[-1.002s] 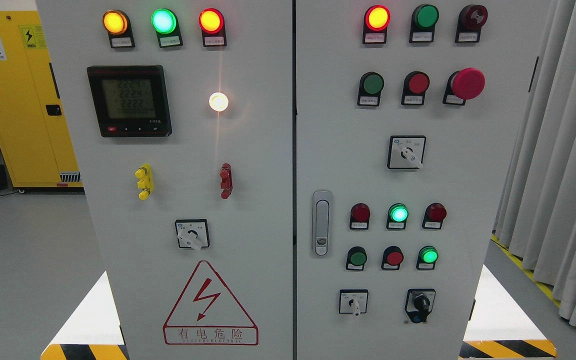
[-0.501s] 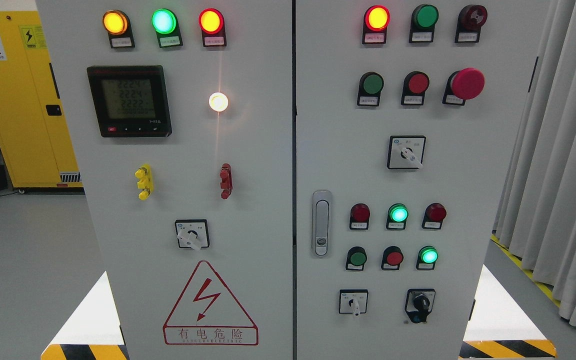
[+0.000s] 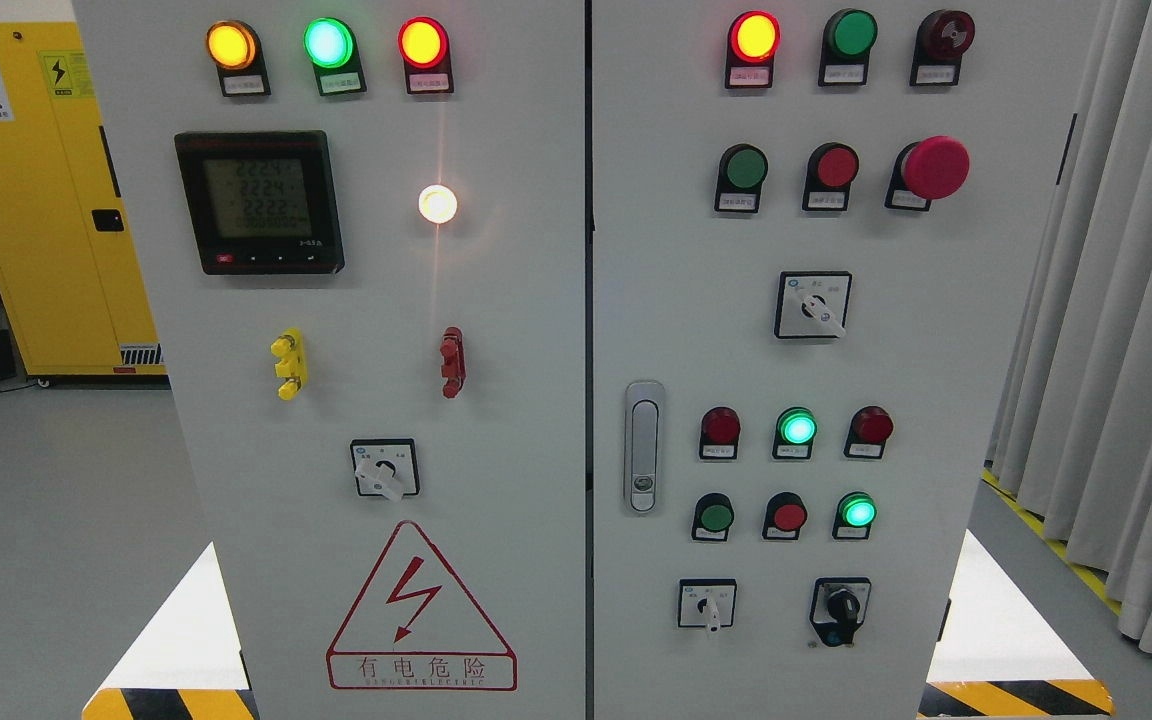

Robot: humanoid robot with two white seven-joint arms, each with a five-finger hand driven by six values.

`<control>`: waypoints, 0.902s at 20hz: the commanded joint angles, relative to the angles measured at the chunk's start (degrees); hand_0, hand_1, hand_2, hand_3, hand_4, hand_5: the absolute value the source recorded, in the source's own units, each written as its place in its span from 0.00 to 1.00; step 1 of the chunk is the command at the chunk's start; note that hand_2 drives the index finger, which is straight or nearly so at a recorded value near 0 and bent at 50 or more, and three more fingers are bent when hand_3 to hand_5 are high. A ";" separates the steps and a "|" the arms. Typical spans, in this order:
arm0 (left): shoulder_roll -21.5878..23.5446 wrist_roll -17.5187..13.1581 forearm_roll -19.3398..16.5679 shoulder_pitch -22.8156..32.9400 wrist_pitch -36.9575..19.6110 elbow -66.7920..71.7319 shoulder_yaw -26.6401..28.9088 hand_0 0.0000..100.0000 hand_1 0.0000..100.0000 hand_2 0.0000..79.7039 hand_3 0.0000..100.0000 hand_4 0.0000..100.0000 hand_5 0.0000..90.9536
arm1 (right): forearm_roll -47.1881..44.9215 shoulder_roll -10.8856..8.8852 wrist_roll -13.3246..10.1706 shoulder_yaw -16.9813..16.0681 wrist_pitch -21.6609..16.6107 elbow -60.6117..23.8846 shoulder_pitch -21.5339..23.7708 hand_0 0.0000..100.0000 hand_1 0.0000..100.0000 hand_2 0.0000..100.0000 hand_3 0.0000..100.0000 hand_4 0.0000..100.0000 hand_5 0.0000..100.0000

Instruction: Turn on light switch 1

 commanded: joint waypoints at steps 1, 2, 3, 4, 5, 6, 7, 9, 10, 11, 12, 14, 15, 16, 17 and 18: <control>1.42 -0.29 -1.23 -2.34 0.85 33.02 -7.14 0.25 0.34 0.00 0.06 0.20 0.00 | 0.00 0.00 0.04 0.00 -0.03 0.00 0.00 0.00 0.50 0.04 0.00 0.00 0.00; 1.33 -0.03 -1.23 -2.78 0.85 34.87 -8.99 0.26 0.34 0.00 0.05 0.20 0.00 | 0.00 0.00 0.04 0.00 -0.03 0.00 0.00 0.00 0.50 0.04 0.00 0.00 0.00; 1.24 0.15 -1.14 -2.96 0.94 35.75 -10.31 0.27 0.33 0.00 0.00 0.10 0.00 | 0.00 0.00 0.04 0.00 -0.03 0.00 0.00 0.00 0.50 0.04 0.00 0.00 0.00; 0.98 0.15 -1.06 -3.22 1.11 36.29 -10.67 0.28 0.32 0.00 0.00 0.02 0.00 | 0.00 0.00 0.04 0.00 -0.03 0.00 0.00 0.00 0.50 0.04 0.00 0.00 0.00; 0.80 0.15 -0.97 -3.57 1.64 36.90 -10.59 0.29 0.31 0.00 0.00 0.00 0.00 | 0.00 0.00 0.04 0.00 -0.03 0.00 0.00 0.00 0.50 0.04 0.00 0.00 0.00; 0.63 0.15 -0.62 -4.01 2.42 37.60 -10.59 0.30 0.29 0.00 0.00 0.00 0.00 | 0.00 0.00 0.04 0.00 -0.03 0.00 0.00 0.00 0.50 0.04 0.00 0.00 0.00; 0.63 0.23 -0.53 -4.36 3.22 37.96 -10.59 0.30 0.27 0.00 0.00 0.00 0.00 | 0.00 0.00 -0.05 0.00 -0.03 0.00 0.00 0.00 0.50 0.04 0.00 0.00 0.00; 0.63 0.32 -0.35 -4.54 4.45 38.75 -10.41 0.31 0.23 0.00 0.00 0.00 0.00 | 0.00 0.00 0.04 0.00 -0.03 0.00 0.00 0.00 0.50 0.04 0.00 0.00 0.00; 0.63 0.41 -0.27 -4.54 4.80 39.10 -10.24 0.32 0.20 0.00 0.00 0.00 0.00 | 0.00 0.00 0.04 0.00 -0.03 0.00 0.00 0.00 0.50 0.04 0.00 0.00 0.00; 0.37 0.59 -0.27 -4.63 5.07 39.71 -10.06 0.32 0.19 0.00 0.00 0.00 0.00 | 0.00 0.00 0.04 0.00 -0.03 0.00 0.00 0.00 0.50 0.04 0.00 0.00 0.00; 0.28 0.67 0.26 -4.81 5.33 40.68 -10.06 0.32 0.16 0.00 0.00 0.00 0.00 | 0.00 0.00 0.04 0.00 -0.03 0.00 0.00 0.00 0.50 0.04 0.00 0.00 0.00; 0.36 0.33 1.05 -5.95 5.94 41.91 -10.32 0.32 0.15 0.00 0.00 0.00 0.00 | 0.00 0.00 -0.05 0.00 -0.03 0.00 0.00 0.00 0.50 0.04 0.00 0.00 0.00; 0.36 0.32 0.97 -6.47 6.56 42.09 -10.50 0.31 0.14 0.00 0.00 0.00 0.00 | 0.00 0.00 -0.05 0.00 -0.03 0.00 0.00 0.00 0.50 0.04 0.00 0.00 0.00; 0.36 0.41 0.79 -6.74 7.09 41.92 -10.59 0.31 0.14 0.00 0.00 0.00 0.00 | 0.00 0.00 0.04 0.00 -0.03 0.00 0.00 0.00 0.50 0.04 0.00 0.00 0.00; 0.36 0.67 0.53 -7.44 7.44 41.92 -10.59 0.31 0.14 0.00 0.00 0.00 0.00 | 0.00 0.00 0.04 0.00 -0.03 0.00 0.00 0.00 0.50 0.04 0.00 0.00 0.00; 0.62 0.76 0.44 -8.31 7.96 42.00 -10.59 0.31 0.14 0.00 0.00 0.00 0.00 | 0.00 0.00 0.04 0.00 -0.03 0.00 0.00 0.00 0.50 0.04 0.00 0.00 0.00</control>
